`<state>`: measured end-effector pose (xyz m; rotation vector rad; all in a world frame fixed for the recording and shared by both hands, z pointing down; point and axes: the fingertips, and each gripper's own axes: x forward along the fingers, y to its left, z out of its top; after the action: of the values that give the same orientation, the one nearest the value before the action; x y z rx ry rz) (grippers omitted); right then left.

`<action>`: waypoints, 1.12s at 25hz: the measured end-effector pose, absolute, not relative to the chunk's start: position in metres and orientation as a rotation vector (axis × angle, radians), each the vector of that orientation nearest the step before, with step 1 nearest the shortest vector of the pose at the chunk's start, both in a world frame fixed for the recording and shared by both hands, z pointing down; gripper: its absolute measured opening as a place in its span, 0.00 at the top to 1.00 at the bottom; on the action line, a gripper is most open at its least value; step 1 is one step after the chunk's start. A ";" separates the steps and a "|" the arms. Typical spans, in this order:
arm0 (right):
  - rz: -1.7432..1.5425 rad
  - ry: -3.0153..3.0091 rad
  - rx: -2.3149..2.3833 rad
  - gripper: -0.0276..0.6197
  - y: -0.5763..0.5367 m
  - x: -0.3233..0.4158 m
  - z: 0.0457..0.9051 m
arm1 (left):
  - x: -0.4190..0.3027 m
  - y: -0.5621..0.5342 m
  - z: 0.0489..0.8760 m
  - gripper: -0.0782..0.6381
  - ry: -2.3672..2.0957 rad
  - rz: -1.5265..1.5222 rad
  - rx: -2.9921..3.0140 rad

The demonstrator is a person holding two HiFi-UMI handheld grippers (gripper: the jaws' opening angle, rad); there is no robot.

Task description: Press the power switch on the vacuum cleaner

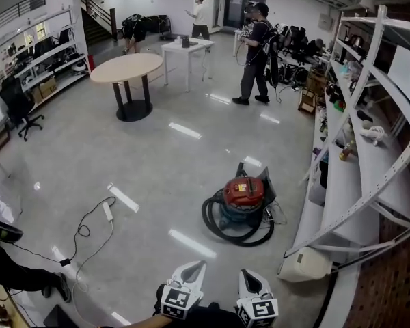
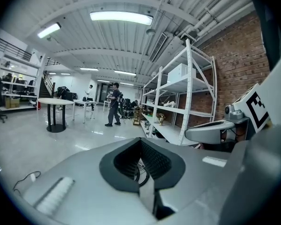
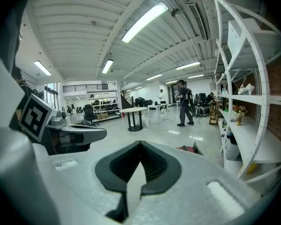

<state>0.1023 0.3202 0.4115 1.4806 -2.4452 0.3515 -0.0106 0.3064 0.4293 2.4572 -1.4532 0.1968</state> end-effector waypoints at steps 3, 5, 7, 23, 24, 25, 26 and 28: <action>0.358 -2.483 1.418 0.97 0.333 0.115 0.423 | 0.003 0.322 0.439 0.87 -1.481 0.215 2.421; 0.366 -2.494 1.398 0.97 0.340 0.121 0.426 | 0.010 0.331 0.444 0.87 -1.487 0.228 2.413; 0.373 -2.504 1.383 0.97 0.346 0.123 0.427 | 0.015 0.339 0.445 0.87 -1.490 0.240 2.405; 0.349 -2.550 1.346 0.97 0.358 0.115 0.420 | 0.020 0.361 0.444 0.87 -1.491 0.254 2.427; 0.350 -2.549 1.347 0.97 0.358 0.114 0.419 | 0.018 0.361 0.443 0.87 -1.493 0.253 2.427; 0.352 -2.550 1.348 0.97 0.359 0.112 0.418 | 0.016 0.362 0.442 0.87 -1.496 0.254 2.426; 0.355 -2.552 1.349 0.97 0.360 0.109 0.417 | 0.013 0.363 0.441 0.87 -1.499 0.255 2.425; 0.359 -2.555 1.350 0.97 0.362 0.105 0.415 | 0.008 0.365 0.439 0.87 -1.504 0.260 2.422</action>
<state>0.1049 0.3623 0.4148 1.3502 -2.5550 0.3595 0.0084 0.3646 0.4389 2.4220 -1.5041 0.2602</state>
